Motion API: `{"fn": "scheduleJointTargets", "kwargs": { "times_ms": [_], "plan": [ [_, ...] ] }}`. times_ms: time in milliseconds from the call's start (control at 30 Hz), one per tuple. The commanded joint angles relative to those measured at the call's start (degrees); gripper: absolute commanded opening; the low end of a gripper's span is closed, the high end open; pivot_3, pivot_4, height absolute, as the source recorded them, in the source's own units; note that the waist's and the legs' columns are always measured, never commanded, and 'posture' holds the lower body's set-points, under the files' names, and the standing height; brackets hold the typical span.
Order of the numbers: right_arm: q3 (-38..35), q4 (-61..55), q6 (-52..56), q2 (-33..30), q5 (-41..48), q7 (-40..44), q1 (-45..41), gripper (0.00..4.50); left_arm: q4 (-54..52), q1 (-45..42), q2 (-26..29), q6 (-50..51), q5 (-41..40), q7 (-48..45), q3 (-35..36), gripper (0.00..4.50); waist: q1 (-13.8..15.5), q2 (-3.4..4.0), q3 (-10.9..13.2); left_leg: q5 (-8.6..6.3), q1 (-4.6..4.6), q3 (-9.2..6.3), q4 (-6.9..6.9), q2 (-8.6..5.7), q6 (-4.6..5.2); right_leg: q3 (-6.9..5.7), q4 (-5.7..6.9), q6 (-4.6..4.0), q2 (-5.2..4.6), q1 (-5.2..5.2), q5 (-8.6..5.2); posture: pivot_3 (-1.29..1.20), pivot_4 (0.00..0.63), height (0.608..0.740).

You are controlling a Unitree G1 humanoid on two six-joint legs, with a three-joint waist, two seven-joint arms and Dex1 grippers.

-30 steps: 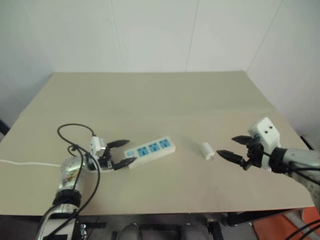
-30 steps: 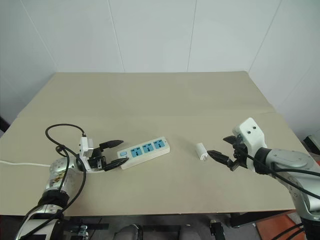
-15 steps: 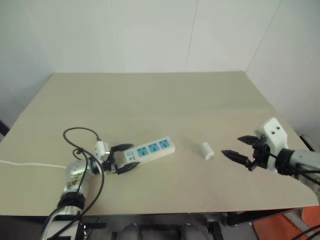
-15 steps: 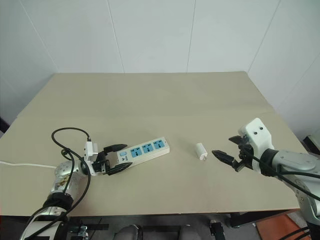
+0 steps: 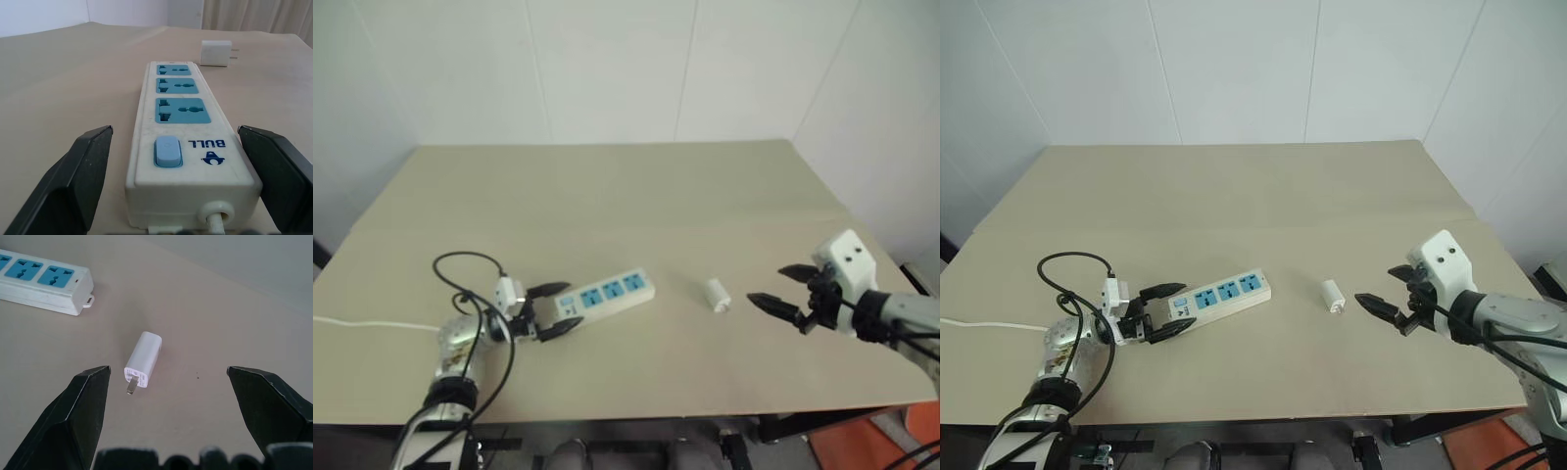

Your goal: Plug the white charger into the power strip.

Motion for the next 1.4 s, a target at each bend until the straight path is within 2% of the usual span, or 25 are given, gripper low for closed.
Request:
{"fn": "scheduleJointTargets", "kwargs": {
  "times_ms": [33,67,100,233,333,433,600,700,767,1000,1267,1400],
  "plan": [
    [-0.5,-0.7,-0.8,-0.5,-0.4,-0.4,-1.2,4.5,2.3,1.4,0.7,0.5,1.6,-0.8,-1.1,3.53,0.0,0.05,-0.1,0.0,0.01,0.0,0.0,0.0,0.0,0.0,0.0,0.0,0.0,0.01,0.0,0.0,0.15,0.74],
    [-0.4,-0.7,-0.7,-0.4,-0.4,-0.5,-1.2,4.5,2.4,1.4,0.8,0.6,1.7,-0.9,-1.1,3.27,0.0,0.07,-0.1,0.0,0.02,0.0,0.0,0.0,0.0,0.0,0.0,0.0,0.0,0.01,0.0,0.0,0.15,0.74],
    [-0.3,-0.8,-0.7,-0.4,-0.3,-0.5,-1.3,4.5,2.4,1.4,0.8,0.7,1.7,-0.9,-1.1,3.23,0.0,0.08,-0.1,0.0,0.03,0.0,0.0,0.0,0.0,0.0,0.0,0.03,0.0,0.02,-0.02,0.0,0.15,0.74],
    [0.4,-0.9,1.9,-1.2,0.9,-0.5,-3.4,4.5,1.8,1.3,0.8,0.5,2.3,1.3,-1.1,3.23,0.0,0.12,-0.3,0.0,0.04,0.0,0.0,0.0,0.0,0.0,0.01,0.12,0.0,0.02,-0.07,0.0,0.15,0.74],
    [4.1,0.3,9.4,-3.8,2.6,-0.7,-10.8,4.5,-0.2,1.3,0.9,1.6,2.2,0.3,-2.0,3.23,-0.1,0.15,-0.3,0.0,0.07,0.01,0.01,0.0,0.0,0.02,0.03,0.12,0.0,0.03,-0.07,0.0,0.15,0.74],
    [10.0,4.1,18.6,-4.6,3.4,-1.8,-22.0,4.5,-2.6,1.5,0.6,2.9,1.7,-0.5,-2.9,3.23,-0.2,0.16,-0.3,0.0,0.09,0.03,0.01,0.04,0.0,0.03,0.05,0.05,0.01,0.0,-0.04,0.0,0.15,0.74],
    [25.9,14.7,30.1,-0.3,0.5,-2.4,-43.6,4.5,-5.2,1.7,0.1,4.5,1.8,-2.2,-4.9,3.23,0.0,0.2,-0.3,0.0,-0.16,0.03,-0.03,0.03,0.0,0.03,0.02,-0.32,0.0,-0.27,0.16,0.0,0.15,0.74],
    [36.2,20.9,32.3,1.4,-1.9,-0.9,-51.4,4.5,-5.6,2.0,-0.2,4.3,2.2,-2.4,-5.7,3.23,0.6,0.2,-0.3,0.0,-0.48,0.01,-0.02,0.03,0.0,0.01,0.06,-0.35,-0.01,-0.58,0.17,0.0,0.15,0.74],
    [40.5,26.2,32.0,3.4,-3.7,-0.4,-54.8,4.5,-6.3,2.4,-0.4,4.0,2.3,-2.1,-6.0,3.23,0.8,0.21,-0.3,0.0,-0.77,0.01,0.01,-0.01,0.01,0.01,0.06,-0.34,-0.04,-0.82,0.18,0.0,0.15,0.74],
    [46.7,35.9,30.5,7.0,-7.9,2.0,-59.0,4.5,-9.0,4.6,-1.6,3.9,2.4,-0.4,-6.5,3.23,1.1,0.22,-0.4,-0.07,-0.85,0.03,0.05,-0.04,0.12,0.01,0.06,-0.33,-0.06,-0.87,0.19,0.0,0.15,0.74],
    [44.6,41.2,31.3,12.8,-11.2,-0.8,-57.3,4.5,-12.9,8.2,-2.3,4.6,2.3,2.0,-7.0,3.23,0.9,0.28,-0.5,-0.07,-0.74,0.02,0.13,-0.03,0.13,0.01,0.23,-0.33,-0.03,-0.82,0.2,0.0,0.15,0.74],
    [44.2,42.7,31.0,13.4,-12.2,-1.3,-56.5,4.5,-14.6,9.4,-2.5,5.0,2.3,3.0,-7.3,3.23,0.9,0.28,-0.5,-0.07,-0.75,0.02,0.14,-0.04,0.13,0.01,0.23,-0.33,-0.03,-0.82,0.2,0.0,0.15,0.74]
  ]
}}
